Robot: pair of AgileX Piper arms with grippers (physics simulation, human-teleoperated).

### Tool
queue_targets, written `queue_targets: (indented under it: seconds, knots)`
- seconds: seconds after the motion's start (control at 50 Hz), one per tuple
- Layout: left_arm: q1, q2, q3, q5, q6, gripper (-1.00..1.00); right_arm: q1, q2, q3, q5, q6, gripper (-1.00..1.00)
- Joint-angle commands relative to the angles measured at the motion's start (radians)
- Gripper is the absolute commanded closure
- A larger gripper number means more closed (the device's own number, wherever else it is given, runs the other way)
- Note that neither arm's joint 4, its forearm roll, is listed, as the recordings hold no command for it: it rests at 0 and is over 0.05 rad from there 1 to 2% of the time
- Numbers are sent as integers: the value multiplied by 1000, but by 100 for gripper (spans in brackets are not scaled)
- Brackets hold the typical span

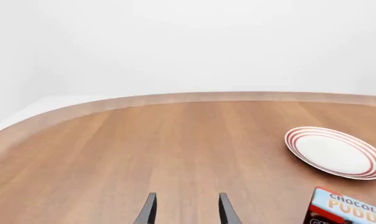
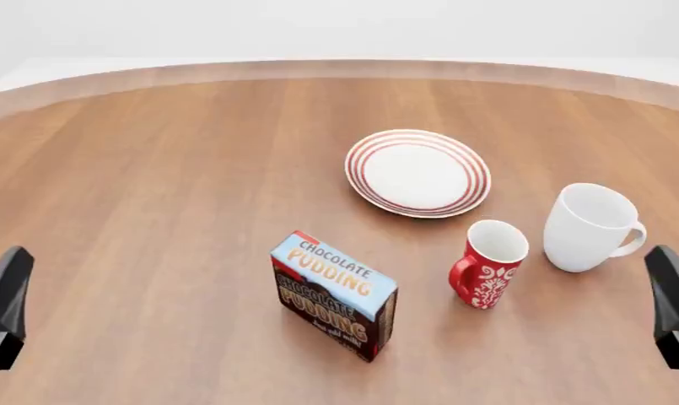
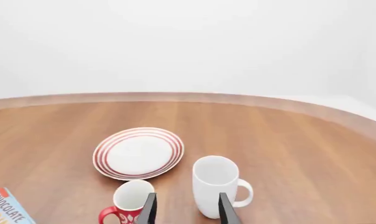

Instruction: Put the chocolate pudding to the right of the plate.

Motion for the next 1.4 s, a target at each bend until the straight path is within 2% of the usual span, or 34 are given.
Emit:
queue_targets:
  seconds: [0.02,0.1,0.18,0.26,0.34,0.44,0.66,0.84,0.92,0.96,1.0,1.08,1.22,1.4]
  knots:
    - [0,0,0,0,0,-100,13,9,-9,0,21,-100]
    - [0,0,0,0,0,-100,16,8,-14,9,18,-100]
    - [0,0,0,0,0,-100,20,3,-34,25,43,-100]
    - [0,0,0,0,0,-100,46,21,-51,29,32,-100]
    - [0,0,0,0,0,-100,86,52,-77,37,44,-100]
    - [0,0,0,0,0,-100,153,150,-123,2,17,-100]
    - [0,0,0,0,0,-100,305,332,-388,105,-78,-100]
    - [0,0,0,0,0,-100,402,484,-510,129,-101,-100]
    - [0,0,0,0,0,-100,459,597,-585,154,-91,-100]
    - [0,0,0,0,0,-100,494,671,-675,199,-82,-100]
    - [0,0,0,0,0,-100,513,704,-695,206,-76,-100]
    - [0,0,0,0,0,-100,551,781,-815,265,-72,-100]
    - [0,0,0,0,0,-100,578,865,-887,284,-83,-100]
    - [0,0,0,0,0,-100,616,941,-963,332,-36,-100]
